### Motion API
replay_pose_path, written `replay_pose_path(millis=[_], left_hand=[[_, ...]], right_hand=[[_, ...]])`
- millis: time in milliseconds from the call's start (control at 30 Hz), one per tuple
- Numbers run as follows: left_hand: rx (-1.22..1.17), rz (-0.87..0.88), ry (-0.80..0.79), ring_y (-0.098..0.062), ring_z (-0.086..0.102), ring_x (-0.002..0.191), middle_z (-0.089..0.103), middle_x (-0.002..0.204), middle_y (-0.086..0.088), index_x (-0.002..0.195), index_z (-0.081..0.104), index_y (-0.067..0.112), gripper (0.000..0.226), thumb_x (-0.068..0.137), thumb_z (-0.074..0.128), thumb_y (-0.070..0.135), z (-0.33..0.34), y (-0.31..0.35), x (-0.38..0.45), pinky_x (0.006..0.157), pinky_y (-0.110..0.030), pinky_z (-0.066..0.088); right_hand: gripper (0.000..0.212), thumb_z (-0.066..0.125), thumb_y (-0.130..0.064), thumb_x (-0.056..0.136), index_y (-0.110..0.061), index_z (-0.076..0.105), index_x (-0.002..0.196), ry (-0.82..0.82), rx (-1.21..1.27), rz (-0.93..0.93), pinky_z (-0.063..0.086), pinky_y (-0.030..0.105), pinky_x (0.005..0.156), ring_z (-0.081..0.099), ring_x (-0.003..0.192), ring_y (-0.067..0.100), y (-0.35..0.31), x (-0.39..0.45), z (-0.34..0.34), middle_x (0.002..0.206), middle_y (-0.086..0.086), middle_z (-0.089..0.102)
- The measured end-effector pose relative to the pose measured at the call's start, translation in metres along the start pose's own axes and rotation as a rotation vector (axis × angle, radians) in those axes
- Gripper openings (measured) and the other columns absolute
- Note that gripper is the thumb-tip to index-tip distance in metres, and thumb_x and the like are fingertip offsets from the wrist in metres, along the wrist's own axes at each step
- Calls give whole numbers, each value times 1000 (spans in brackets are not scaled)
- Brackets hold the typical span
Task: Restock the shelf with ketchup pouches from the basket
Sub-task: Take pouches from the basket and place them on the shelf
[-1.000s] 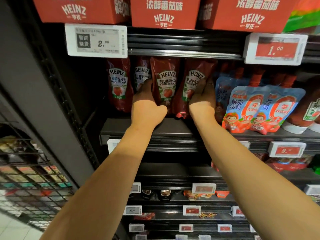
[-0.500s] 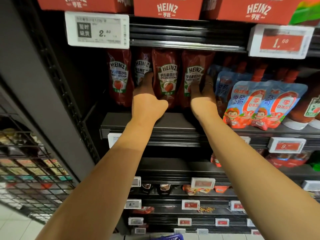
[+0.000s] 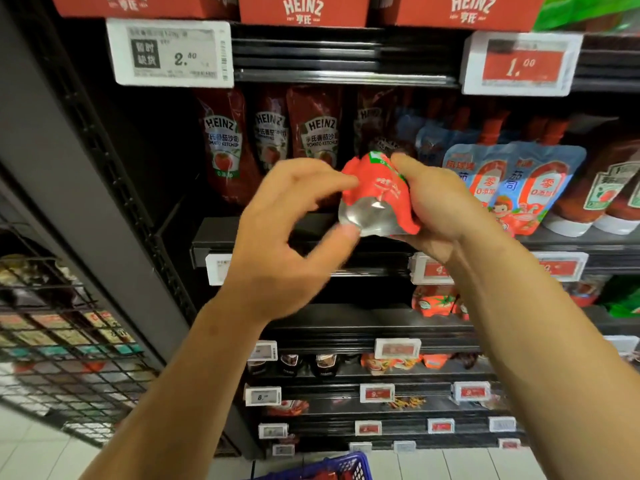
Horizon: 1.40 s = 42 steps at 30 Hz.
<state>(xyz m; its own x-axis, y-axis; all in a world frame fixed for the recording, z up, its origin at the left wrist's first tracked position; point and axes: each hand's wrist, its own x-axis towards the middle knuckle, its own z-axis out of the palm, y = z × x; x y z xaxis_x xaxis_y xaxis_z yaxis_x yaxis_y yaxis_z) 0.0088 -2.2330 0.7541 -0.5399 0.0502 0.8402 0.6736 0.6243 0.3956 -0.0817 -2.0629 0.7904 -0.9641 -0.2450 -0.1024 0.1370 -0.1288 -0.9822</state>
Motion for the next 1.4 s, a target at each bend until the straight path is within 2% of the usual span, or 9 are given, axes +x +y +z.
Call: replay_pose_path(millis=[267, 367, 533, 733, 867, 933, 1067, 1167, 1400], left_hand=[[121, 120, 41, -28, 62, 100, 69, 107, -7, 112, 74, 4, 37, 81, 86, 20, 4, 27, -8, 92, -42, 48], [90, 103, 19, -26, 65, 104, 70, 104, -8, 109, 75, 1, 35, 80, 86, 18, 10, 27, -16, 95, -40, 50], [58, 60, 25, -20, 67, 112, 71, 113, -12, 110, 75, -1, 27, 84, 80, 4, 12, 29, -26, 99, -33, 52], [70, 102, 121, -22, 66, 115, 71, 114, -17, 106, 74, -5, 19, 93, 60, -6, 15, 23, -37, 100, -31, 50], [-52, 61, 185, -24, 65, 118, 71, 114, -16, 105, 74, -3, 18, 90, 66, -9, 24, 21, -47, 99, -39, 52], [-141, -31, 163, -22, 61, 124, 68, 120, -10, 113, 71, 6, 26, 88, 74, 0, 24, 17, -48, 97, -40, 54], [-340, -543, 85, -8, 64, 116, 66, 119, 11, 129, 57, 26, 61, 76, 87, 30, 26, 11, -45, 87, -27, 59], [-198, -588, 15, -18, 72, 79, 75, 83, 4, 97, 71, 17, 30, 76, 84, 35, 40, 8, -43, 75, -41, 60], [-96, -607, -81, -38, 66, 67, 69, 68, -12, 78, 67, 5, 23, 78, 76, 26, 47, -13, -22, 64, -48, 57]], right_hand=[[38, 54, -40, 99, -7, 67, 113, -205, 110, 139, 57, 38, 64, 71, 74, 24, 8, -36, 2, 89, 12, 73], [43, 61, -46, 95, -6, 70, 109, -234, 82, 59, 53, 49, 80, 68, 83, 31, 15, -43, 6, 94, 15, 72], [19, 68, -30, 93, -10, 70, 93, -250, 111, -114, 54, 31, 54, 68, 65, 19, 23, -49, 9, 78, 7, 70], [13, 69, -20, 93, -9, 71, 87, -285, 227, -73, 58, 34, 62, 70, 67, 22, 28, -52, 13, 78, 11, 70], [10, 68, -20, 94, -11, 69, 97, -258, 185, -118, 58, 33, 68, 70, 75, 19, 34, -47, 12, 86, 9, 73], [15, 69, -21, 93, -13, 67, 105, -222, 161, -160, 59, 34, 69, 72, 82, 20, 31, -42, 6, 93, 9, 75], [22, 70, -32, 92, -22, 66, 111, -160, 156, -227, 59, 31, 70, 74, 89, 16, 23, -34, 2, 99, 2, 77], [35, 68, -46, 90, -25, 61, 118, -123, 18, -271, 59, 32, 74, 74, 95, 17, 23, -27, 8, 105, 0, 77], [27, 66, -50, 91, -28, 65, 106, 34, -262, -314, 57, 27, 60, 74, 79, 8, 24, -6, -3, 90, -11, 77]])
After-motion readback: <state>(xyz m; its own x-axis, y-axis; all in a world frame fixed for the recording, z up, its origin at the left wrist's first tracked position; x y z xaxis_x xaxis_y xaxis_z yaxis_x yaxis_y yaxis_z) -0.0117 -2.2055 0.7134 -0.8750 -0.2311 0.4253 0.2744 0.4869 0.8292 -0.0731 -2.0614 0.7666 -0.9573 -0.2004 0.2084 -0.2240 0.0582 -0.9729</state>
